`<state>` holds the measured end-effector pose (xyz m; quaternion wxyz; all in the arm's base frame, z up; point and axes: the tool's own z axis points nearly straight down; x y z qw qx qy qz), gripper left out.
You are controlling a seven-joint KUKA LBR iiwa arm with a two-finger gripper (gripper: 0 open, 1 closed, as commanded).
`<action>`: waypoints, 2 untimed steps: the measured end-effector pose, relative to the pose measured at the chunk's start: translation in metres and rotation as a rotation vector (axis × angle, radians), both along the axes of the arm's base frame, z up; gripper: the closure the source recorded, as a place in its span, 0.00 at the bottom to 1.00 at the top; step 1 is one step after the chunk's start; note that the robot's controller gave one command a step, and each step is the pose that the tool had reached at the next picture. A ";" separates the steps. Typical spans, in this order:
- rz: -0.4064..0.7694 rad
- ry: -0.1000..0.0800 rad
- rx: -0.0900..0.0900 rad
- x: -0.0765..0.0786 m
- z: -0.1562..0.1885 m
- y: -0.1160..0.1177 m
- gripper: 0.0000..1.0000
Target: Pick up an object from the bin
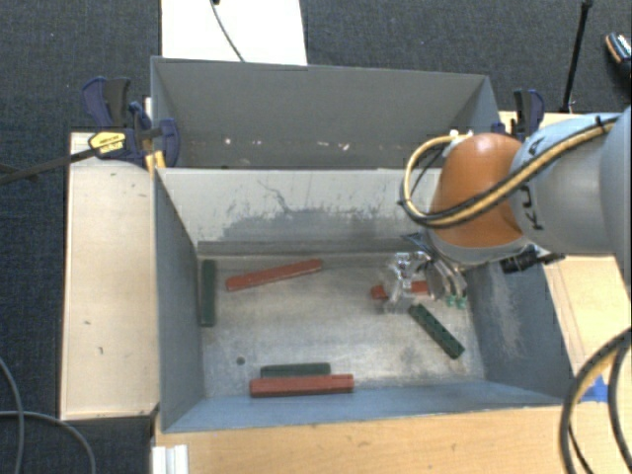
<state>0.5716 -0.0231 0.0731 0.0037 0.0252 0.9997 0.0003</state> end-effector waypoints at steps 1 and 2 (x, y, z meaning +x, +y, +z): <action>0.000 0.006 0.000 -0.002 -0.002 0.000 0.00; -0.048 0.001 -0.002 0.009 -0.002 -0.067 0.00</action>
Offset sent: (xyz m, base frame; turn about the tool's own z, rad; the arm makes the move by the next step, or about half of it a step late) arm 0.0000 0.0000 0.0000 0.0000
